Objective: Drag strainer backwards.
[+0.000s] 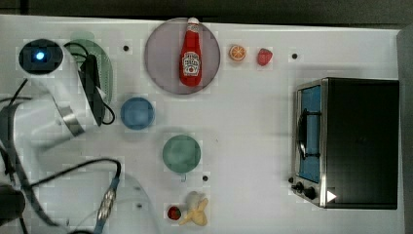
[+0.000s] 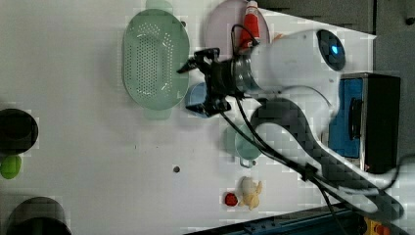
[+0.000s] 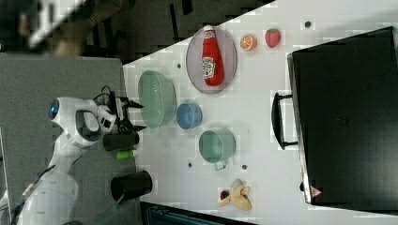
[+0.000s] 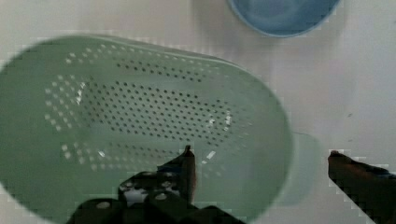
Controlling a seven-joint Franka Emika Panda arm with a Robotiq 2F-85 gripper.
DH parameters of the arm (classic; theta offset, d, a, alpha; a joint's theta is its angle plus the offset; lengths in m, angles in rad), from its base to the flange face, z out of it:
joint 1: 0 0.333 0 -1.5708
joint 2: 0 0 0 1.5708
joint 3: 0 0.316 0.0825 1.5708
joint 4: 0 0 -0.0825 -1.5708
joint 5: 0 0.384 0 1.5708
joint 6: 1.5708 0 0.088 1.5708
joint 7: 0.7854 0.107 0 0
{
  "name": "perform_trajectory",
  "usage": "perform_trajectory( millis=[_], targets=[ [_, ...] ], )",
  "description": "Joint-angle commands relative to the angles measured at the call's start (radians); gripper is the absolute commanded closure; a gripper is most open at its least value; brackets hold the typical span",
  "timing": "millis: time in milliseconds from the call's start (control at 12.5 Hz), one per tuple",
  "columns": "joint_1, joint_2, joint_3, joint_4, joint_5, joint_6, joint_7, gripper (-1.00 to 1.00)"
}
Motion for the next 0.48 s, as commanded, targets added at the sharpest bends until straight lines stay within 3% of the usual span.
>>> perform_trajectory(
  millis=[80, 480],
  targets=[
    [0.051, 0.079, -0.031, 0.087, -0.004, 0.01, 0.182, -1.0],
    [0.18, 0.231, -0.151, 0.222, 0.0, 0.003, 0.209, -1.0]
  ],
)
